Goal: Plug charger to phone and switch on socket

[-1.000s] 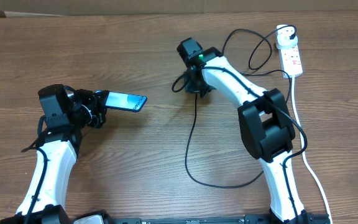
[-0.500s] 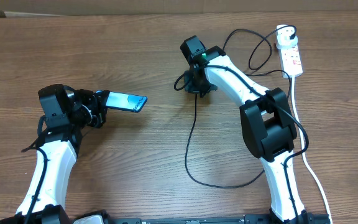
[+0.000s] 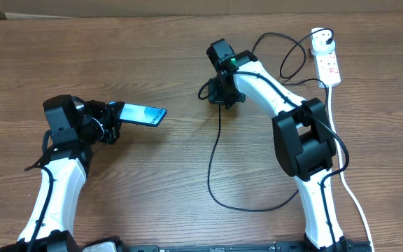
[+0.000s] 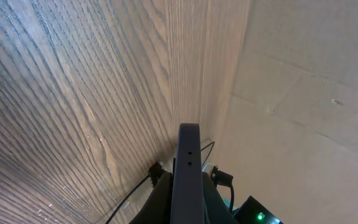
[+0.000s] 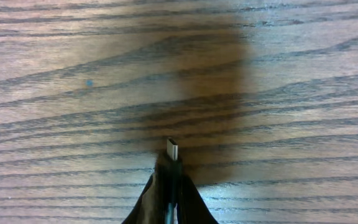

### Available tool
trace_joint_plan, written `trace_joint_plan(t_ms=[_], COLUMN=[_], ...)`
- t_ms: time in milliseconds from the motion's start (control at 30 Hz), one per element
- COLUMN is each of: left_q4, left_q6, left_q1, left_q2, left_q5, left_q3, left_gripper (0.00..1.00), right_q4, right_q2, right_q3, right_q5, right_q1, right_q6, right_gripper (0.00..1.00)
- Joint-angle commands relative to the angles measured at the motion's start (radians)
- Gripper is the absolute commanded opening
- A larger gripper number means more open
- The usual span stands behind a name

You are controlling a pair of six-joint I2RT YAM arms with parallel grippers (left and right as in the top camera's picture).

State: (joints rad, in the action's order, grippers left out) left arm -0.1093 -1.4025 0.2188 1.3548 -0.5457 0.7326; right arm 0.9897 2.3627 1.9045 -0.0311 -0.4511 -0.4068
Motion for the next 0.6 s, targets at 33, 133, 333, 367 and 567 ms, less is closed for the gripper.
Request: trace_joint_plan(t_ms=[33, 133, 333, 367, 567], left_q4=[0.005, 0.005, 0.063, 0.082, 0.149], left_q6=[0.019, 0.019, 0.019, 0.019, 0.02], left_q1=[0.006, 0.006, 0.006, 0.006, 0.006], left_q2=[-0.001, -0.001, -0.001, -0.001, -0.001], left_q5=[-0.04, -0.055, -0.148, -0.169, -0.274], left_q3=[0.027, 0.027, 0.027, 0.027, 0.027], left_gripper=[0.05, 0.04, 0.04, 0.04, 0.04], right_q4=[0.032, 0.058, 0.191, 0.224, 0.401], right_q2=[0.015, -0.01, -0.105, -0.122, -0.206], right_q3=[-0.006, 0.016, 0.023, 0.023, 0.023], right_q5=[-0.116, -0.24, -0.675, -0.731, -0.915], right_q1=[0.026, 0.051, 0.125, 0.139, 0.181], right_q6=[0.042, 0.153, 0.488, 0.53, 0.719], right_gripper=[0.04, 0.04, 0.04, 0.04, 0.04])
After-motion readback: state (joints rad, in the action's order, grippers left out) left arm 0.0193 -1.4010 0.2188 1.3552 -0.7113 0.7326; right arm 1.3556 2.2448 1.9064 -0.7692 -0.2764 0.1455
